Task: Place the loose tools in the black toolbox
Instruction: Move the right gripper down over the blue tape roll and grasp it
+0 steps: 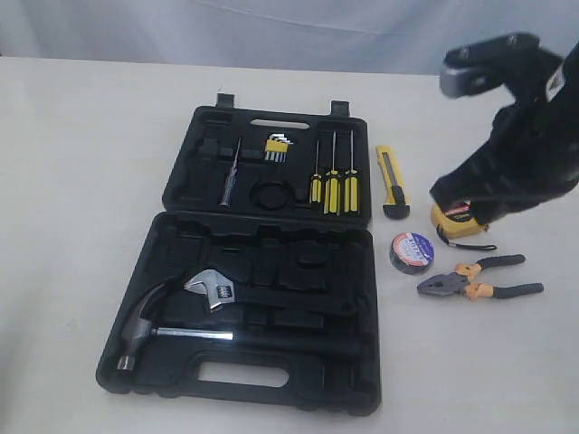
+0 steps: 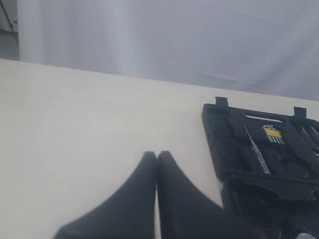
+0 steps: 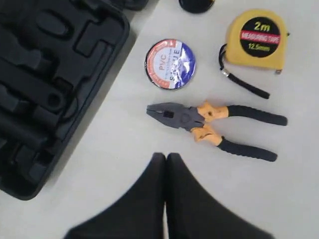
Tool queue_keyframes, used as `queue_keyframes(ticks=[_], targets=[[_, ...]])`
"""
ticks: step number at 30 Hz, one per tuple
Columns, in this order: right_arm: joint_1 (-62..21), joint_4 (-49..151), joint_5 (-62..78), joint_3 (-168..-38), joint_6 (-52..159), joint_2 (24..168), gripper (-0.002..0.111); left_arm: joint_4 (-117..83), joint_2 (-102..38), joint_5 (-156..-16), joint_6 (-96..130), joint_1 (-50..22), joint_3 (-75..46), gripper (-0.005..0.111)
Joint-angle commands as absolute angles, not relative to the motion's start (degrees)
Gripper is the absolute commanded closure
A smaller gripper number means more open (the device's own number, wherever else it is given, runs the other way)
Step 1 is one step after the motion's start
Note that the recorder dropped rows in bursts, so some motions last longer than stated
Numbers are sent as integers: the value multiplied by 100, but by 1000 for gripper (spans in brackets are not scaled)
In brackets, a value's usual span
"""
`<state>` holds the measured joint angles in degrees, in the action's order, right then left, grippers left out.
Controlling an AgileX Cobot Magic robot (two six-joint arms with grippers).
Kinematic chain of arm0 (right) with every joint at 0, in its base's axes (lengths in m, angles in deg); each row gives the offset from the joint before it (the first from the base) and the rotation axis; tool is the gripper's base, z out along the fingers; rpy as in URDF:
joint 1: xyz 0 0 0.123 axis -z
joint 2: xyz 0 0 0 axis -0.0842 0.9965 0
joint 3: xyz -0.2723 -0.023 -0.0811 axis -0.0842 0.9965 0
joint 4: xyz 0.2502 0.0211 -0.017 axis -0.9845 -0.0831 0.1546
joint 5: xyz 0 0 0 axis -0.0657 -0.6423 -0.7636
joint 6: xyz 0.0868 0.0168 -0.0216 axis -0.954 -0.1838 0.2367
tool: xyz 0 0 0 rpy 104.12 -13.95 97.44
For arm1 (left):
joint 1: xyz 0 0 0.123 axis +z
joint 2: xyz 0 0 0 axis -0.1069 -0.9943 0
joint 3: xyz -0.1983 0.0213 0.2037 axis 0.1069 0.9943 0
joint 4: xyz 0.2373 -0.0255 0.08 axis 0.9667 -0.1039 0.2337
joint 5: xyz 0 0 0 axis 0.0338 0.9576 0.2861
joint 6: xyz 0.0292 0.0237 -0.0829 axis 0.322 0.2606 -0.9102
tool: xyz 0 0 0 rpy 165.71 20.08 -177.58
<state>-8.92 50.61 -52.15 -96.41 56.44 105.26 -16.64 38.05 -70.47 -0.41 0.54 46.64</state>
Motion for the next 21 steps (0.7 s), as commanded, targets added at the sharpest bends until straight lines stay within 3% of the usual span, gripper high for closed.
queue_keyframes(ticks=[1,10,12,13,15,18,21], targets=[[-876,5061,-4627,-9272,5488,11103,109,-1711,3782,-7029,-38,21,4634,107],[-876,5061,-4065,-9272,5256,11609,107,-1711,3782,-7029,-38,21,4634,107],[-876,5061,-3828,-9272,5256,11609,92,-1711,3782,-7029,-38,21,4634,107],[-876,5061,-3698,-9272,5256,11609,73,-1711,3782,-7029,-38,21,4634,107],[-876,5061,-3561,-9272,5256,11609,48,-1711,3782,-7029,-38,21,4634,107],[-876,5061,-3452,-9272,5256,11609,34,-1711,3782,-7029,-38,21,4634,107],[-876,5061,-3401,-9272,5256,11617,33,-1711,3782,-7029,-38,21,4634,107]])
